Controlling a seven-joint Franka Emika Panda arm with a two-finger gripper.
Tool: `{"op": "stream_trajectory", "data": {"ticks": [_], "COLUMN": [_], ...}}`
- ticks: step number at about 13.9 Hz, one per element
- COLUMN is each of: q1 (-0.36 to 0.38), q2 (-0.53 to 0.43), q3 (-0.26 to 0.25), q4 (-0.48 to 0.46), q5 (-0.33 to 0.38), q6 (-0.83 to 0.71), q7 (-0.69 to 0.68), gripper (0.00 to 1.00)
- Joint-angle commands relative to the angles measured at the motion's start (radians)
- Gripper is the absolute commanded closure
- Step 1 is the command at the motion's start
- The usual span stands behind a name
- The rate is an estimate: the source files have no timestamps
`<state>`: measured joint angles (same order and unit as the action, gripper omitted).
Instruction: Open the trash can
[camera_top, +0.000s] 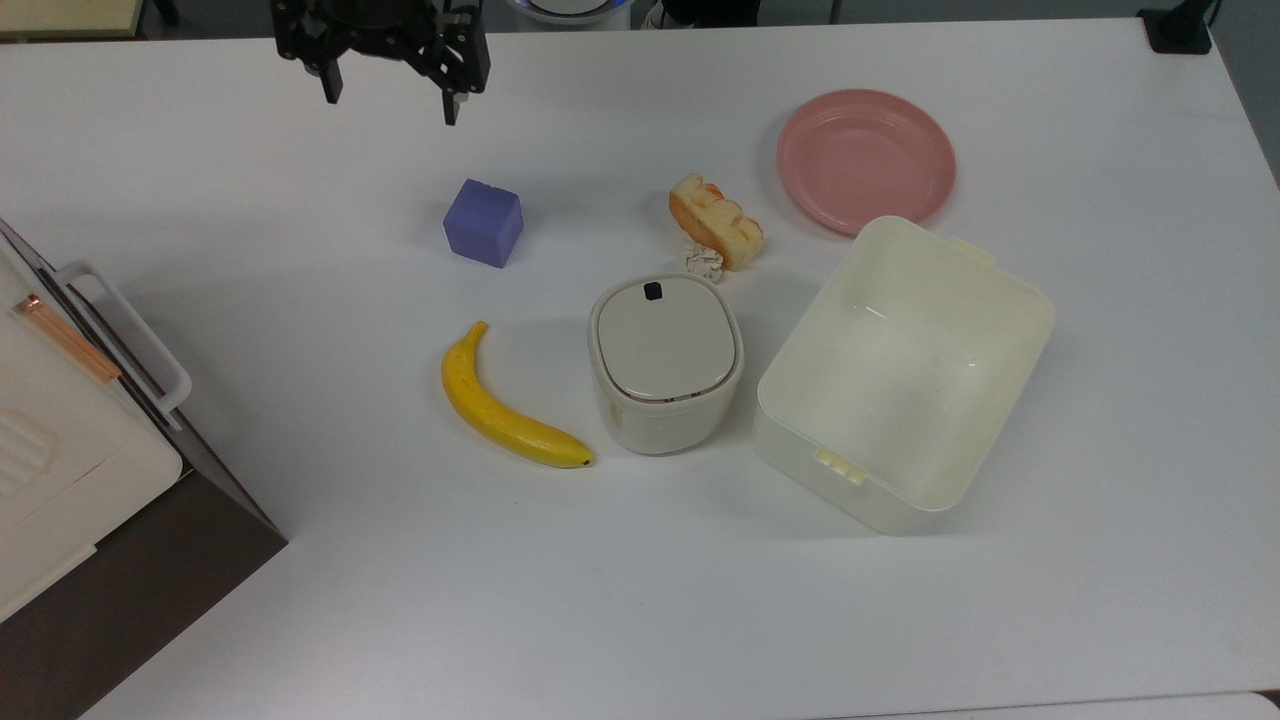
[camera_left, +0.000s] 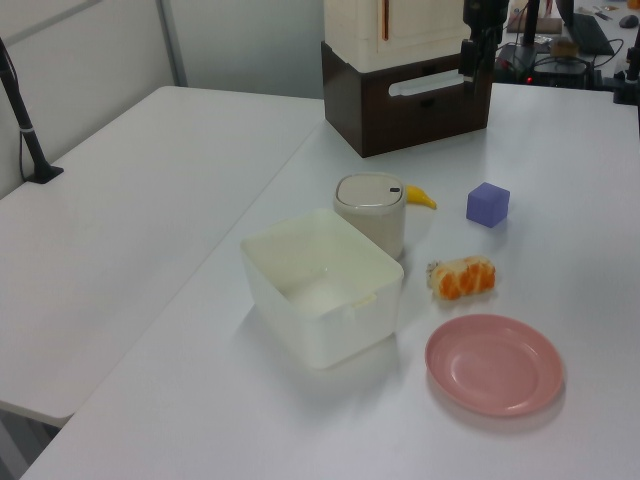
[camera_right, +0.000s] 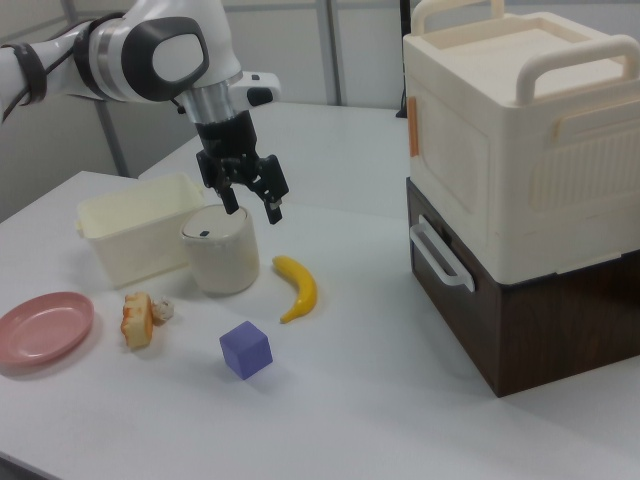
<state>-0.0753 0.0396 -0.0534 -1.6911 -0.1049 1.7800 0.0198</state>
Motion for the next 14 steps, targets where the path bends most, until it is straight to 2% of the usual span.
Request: {"op": "stream_trajectory", "data": {"ticks": [1, 14], "q1": [-0.003, -0.004], "q2": [0.009, 0.032], "q3": [0.001, 0.001], "q4": [0.025, 0.042], "q5": [0.011, 0.016], "q6": [-0.007, -0.004], "q7": [-0.006, -0.024], "gripper": [0.0, 0.0]}}
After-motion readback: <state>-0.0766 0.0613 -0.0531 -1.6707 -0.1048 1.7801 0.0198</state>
